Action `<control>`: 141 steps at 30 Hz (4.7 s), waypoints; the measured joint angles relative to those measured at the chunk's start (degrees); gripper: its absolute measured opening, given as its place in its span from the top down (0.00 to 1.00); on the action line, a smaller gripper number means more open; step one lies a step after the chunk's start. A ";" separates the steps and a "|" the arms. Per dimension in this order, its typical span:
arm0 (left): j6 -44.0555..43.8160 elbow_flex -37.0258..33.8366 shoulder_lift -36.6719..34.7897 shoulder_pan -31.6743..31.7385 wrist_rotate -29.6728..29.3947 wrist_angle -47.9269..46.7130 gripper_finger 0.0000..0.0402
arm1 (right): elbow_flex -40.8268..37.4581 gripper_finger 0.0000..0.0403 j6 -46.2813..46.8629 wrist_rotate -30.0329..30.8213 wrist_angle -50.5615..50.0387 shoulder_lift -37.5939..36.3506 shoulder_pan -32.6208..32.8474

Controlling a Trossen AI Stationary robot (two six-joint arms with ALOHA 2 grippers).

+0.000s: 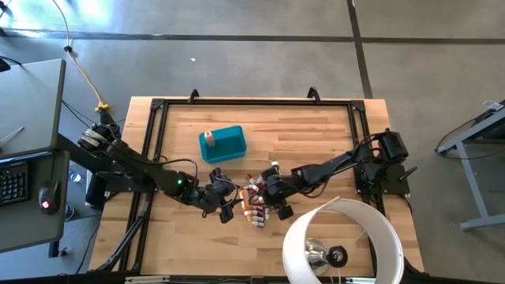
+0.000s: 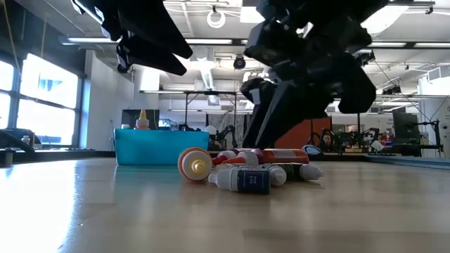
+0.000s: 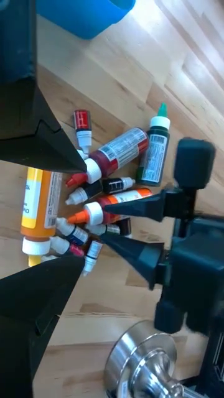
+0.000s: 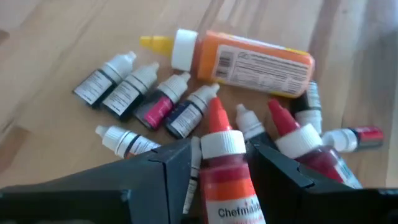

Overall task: Pick & Place food coloring
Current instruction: Put the large orange food coloring bottle into the blue bin, then put the large yellow food coloring bottle into the blue bin

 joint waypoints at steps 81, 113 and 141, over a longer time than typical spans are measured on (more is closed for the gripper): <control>7.48 5.18 -27.17 0.00 -20.78 -26.40 0.43 | 38.06 0.69 12.51 6.55 34.44 33.53 -21.72; 5.57 5.22 -27.15 -0.02 -18.79 -27.93 0.43 | 38.14 0.56 -6.09 -0.85 -5.47 11.24 -16.37; -0.24 5.22 -26.96 -0.02 -17.12 -29.81 0.43 | 13.86 0.56 -40.24 -16.89 -4.09 3.70 1.39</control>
